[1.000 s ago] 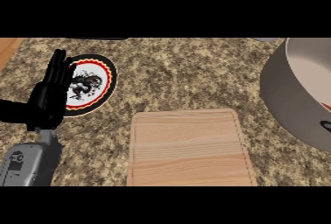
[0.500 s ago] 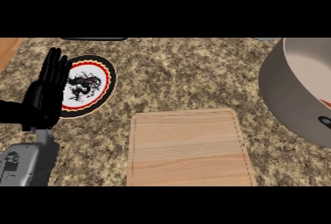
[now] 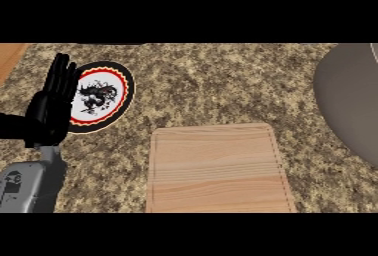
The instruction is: Pick the sweet potato from the cutting board and place it in the pot
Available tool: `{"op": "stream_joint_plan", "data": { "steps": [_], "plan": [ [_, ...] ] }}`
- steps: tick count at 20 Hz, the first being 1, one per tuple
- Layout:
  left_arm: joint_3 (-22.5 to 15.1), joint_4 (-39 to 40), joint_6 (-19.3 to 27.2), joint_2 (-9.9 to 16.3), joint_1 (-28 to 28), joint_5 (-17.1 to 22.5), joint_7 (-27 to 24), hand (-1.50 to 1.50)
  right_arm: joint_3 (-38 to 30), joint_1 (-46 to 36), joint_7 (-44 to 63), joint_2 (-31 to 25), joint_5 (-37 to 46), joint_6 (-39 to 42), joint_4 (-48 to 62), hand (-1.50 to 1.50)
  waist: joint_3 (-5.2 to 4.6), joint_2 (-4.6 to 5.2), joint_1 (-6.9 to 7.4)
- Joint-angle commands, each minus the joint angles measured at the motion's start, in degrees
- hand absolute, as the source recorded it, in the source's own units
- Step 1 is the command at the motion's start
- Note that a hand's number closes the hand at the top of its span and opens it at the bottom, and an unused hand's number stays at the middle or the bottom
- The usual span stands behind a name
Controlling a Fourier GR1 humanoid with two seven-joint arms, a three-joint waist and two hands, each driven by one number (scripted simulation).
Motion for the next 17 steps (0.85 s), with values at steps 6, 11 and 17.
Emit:
{"op": "stream_joint_plan", "data": {
  "steps": [6, 11, 17],
  "plan": [
    [-2.04, -1.35, 0.63, -2.11, 1.67, -1.04, 0.04, 0.00, -6.00, 3.90, -9.53, -7.89, -3.74, 4.55, 11.96, -1.50, 1.28, 0.82, 0.98],
    [-1.50, -2.24, -0.59, -0.70, 1.78, -0.45, 0.91, 0.00, -6.56, 4.72, -9.98, -11.73, -4.11, 8.01, 14.46, -1.50, 1.42, 0.97, 1.44],
    [-0.79, -1.59, 0.22, -1.11, -0.25, -0.17, 1.29, 0.00, -7.18, 4.89, -8.73, -13.79, -4.65, 7.79, 15.90, -1.50, 1.49, 1.10, 1.48]
  ]
}}
